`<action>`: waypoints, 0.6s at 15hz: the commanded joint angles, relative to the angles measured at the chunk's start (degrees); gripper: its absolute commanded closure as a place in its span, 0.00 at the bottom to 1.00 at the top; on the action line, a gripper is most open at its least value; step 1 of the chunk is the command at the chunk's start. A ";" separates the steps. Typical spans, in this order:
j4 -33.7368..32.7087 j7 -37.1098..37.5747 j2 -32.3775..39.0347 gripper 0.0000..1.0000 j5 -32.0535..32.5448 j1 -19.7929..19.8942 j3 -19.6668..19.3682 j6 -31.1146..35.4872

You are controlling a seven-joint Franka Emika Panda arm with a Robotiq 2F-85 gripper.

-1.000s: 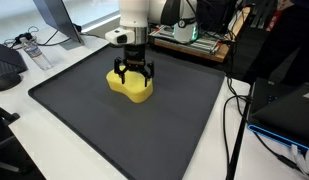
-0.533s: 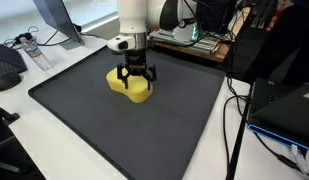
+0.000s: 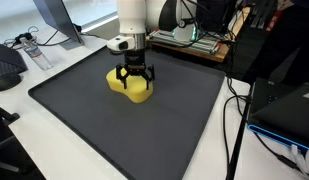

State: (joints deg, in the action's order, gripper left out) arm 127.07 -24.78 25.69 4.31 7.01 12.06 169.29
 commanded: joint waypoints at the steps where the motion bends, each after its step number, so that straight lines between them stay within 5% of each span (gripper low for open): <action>1: 0.72 -1.48 0.84 0.00 2.01 0.40 -0.41 3.39; 6: 0.23 -2.88 2.90 0.03 2.66 2.39 1.25 4.26; 7: 0.09 -2.91 3.35 0.26 2.45 2.75 1.61 4.40; 9: -0.11 -2.73 3.77 0.30 2.44 3.07 1.77 3.82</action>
State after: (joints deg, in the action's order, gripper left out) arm 127.24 -26.42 27.96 5.88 7.90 12.32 172.54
